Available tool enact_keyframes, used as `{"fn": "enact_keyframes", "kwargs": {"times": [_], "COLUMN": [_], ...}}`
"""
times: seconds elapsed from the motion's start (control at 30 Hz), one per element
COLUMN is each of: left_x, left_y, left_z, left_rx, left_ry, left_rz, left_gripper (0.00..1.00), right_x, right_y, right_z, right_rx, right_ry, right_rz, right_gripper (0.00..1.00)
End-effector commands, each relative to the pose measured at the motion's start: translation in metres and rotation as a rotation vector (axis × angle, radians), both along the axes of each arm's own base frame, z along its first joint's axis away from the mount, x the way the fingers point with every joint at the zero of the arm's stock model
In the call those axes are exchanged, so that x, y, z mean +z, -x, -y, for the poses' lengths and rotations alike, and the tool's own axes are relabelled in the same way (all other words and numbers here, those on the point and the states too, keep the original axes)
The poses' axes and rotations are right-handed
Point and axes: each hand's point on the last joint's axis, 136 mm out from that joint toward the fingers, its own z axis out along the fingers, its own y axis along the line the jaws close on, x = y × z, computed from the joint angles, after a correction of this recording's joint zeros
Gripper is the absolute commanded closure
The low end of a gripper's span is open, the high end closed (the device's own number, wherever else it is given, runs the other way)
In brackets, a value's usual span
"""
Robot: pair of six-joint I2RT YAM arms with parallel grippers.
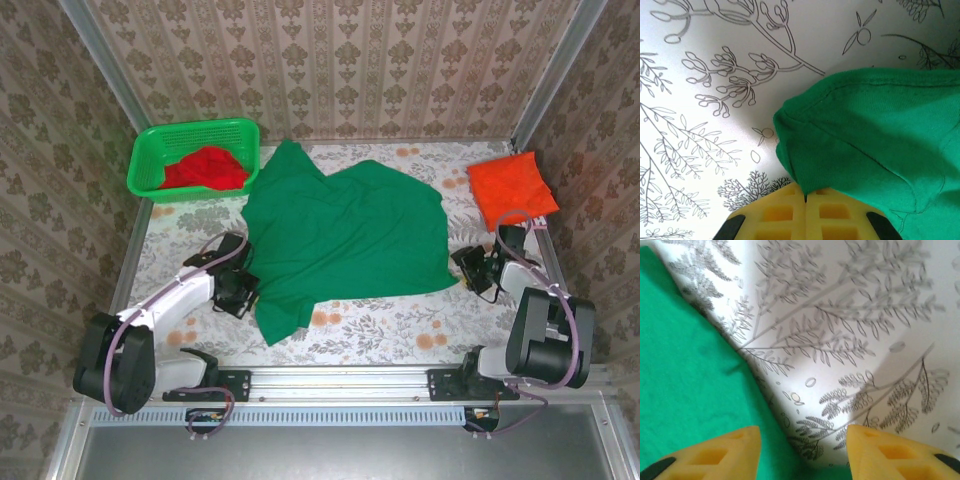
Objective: Fold and stack the t-shirts
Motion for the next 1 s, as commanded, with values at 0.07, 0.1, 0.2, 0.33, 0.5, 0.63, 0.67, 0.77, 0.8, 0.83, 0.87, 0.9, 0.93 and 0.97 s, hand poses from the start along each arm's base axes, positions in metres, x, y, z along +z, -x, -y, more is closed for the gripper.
{"fn": "enact_keyframes", "kwargs": {"times": [0.07, 0.1, 0.2, 0.33, 0.5, 0.63, 0.67, 0.77, 0.8, 0.83, 0.87, 0.9, 0.93, 0.97], "left_x": [-0.002, -0.001, 0.001, 0.001, 0.002, 0.001, 0.000, -0.003, -0.004, -0.006, -0.006, -0.006, -0.006, -0.006], "left_y": [0.011, 0.009, 0.007, 0.006, 0.004, 0.002, 0.002, 0.002, 0.001, 0.002, 0.001, 0.000, 0.000, 0.000], "left_z": [-0.010, -0.009, -0.009, -0.008, -0.006, -0.006, -0.006, -0.007, -0.006, -0.005, -0.004, -0.004, -0.004, -0.005], "left_rx": [0.003, 0.002, 0.000, 0.000, -0.010, -0.018, -0.020, -0.027, -0.026, -0.028, -0.026, -0.025, -0.023, -0.025], "left_ry": [-0.029, -0.027, -0.025, -0.025, -0.019, -0.019, -0.022, -0.031, -0.029, -0.026, -0.021, -0.019, -0.020, -0.022], "left_rz": [-0.032, -0.027, -0.022, -0.023, -0.018, -0.019, -0.021, -0.037, -0.038, -0.041, -0.038, -0.037, -0.037, -0.037], "left_gripper": [1.00, 1.00, 1.00, 1.00, 1.00, 1.00, 1.00, 1.00, 1.00, 1.00, 1.00, 1.00, 1.00, 1.00], "right_x": [0.018, 0.018, 0.018, 0.015, 0.007, 0.006, 0.007, 0.010, 0.010, 0.010, 0.009, 0.009, 0.007, 0.006], "right_y": [-0.014, -0.011, 0.004, 0.034, 0.059, 0.058, 0.056, 0.050, 0.048, 0.046, 0.046, 0.045, 0.045, 0.044], "right_z": [0.013, 0.012, 0.009, 0.002, -0.026, -0.043, -0.044, -0.044, -0.043, -0.039, -0.035, -0.031, -0.026, -0.024], "right_rx": [-0.014, -0.013, -0.022, -0.038, -0.047, -0.045, -0.041, -0.035, -0.033, -0.033, -0.035, -0.041, -0.045, -0.047], "right_ry": [0.030, 0.030, 0.033, 0.037, -0.109, -0.200, -0.209, -0.219, -0.208, -0.182, -0.153, -0.124, -0.100, -0.087], "right_rz": [0.069, 0.067, 0.043, -0.004, -0.037, 0.003, 0.008, 0.021, 0.025, 0.031, 0.033, 0.032, 0.034, 0.033], "right_gripper": [0.68, 0.68, 0.62, 0.53, 0.47, 0.40, 0.39, 0.39, 0.39, 0.40, 0.42, 0.43, 0.44, 0.44]}}
